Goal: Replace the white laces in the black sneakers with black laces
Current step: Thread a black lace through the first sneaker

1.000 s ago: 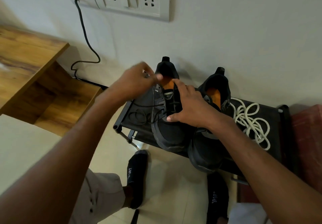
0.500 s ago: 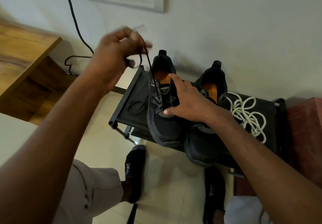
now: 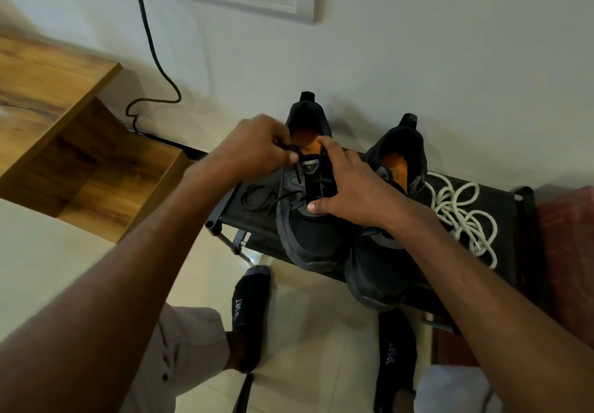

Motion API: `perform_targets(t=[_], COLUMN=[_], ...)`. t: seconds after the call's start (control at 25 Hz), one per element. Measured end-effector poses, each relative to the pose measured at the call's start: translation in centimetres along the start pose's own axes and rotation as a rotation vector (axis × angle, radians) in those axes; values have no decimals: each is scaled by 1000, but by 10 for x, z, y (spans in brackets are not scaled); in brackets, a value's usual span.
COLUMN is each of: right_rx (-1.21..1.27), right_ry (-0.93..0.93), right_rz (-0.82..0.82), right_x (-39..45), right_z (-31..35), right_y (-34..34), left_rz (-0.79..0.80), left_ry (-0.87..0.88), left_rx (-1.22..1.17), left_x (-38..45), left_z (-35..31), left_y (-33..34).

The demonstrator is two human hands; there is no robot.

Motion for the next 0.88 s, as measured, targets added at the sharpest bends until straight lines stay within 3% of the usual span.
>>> perform_targets(t=[0.08,0.2,0.28,0.4,0.52,0.6,0.68,0.76,0.88], right_rx=[-1,-14,-31,-80,-15,38,-76,-197,-137], right_ry=[4,4,4,2,-133,-225,-239,-212,-149], right_rz=[-4,-21,-43,-110,-196,-170,-91,-34,-64], right_x=[0,1,1,-3,-10,-18,-22,-22,-20], right_z=[0,0,3,9,31,49,58,54,47], right_y=[0,-1,-3,-6,-10,-6,7,18,14], left_rz=[-72,15,40,-58,-150,-185,-179,-138,9], left_ry=[-43,-105,-125,-185,-162,-162,-172,-240,-467], left_rx=[-203,-354,-277,-214,-21,67,100,-66,-577], left_x=[1,-4,-5,2,8,6,6,4,-6], left_z=[0,0,3,16,24,28,29,29,24], left_y=[-14,-11,-4,-6,-11,-15,-15,-12,3])
Point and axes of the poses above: each hand's wrist, its own x-axis towards the middle knuckle, its own y-axis out of the palm, z = x × y, the point moved 7 cm from there along x, towards the middle knuckle, and after that the axes turned 6 degrees about -z, right-handed, at the moved point
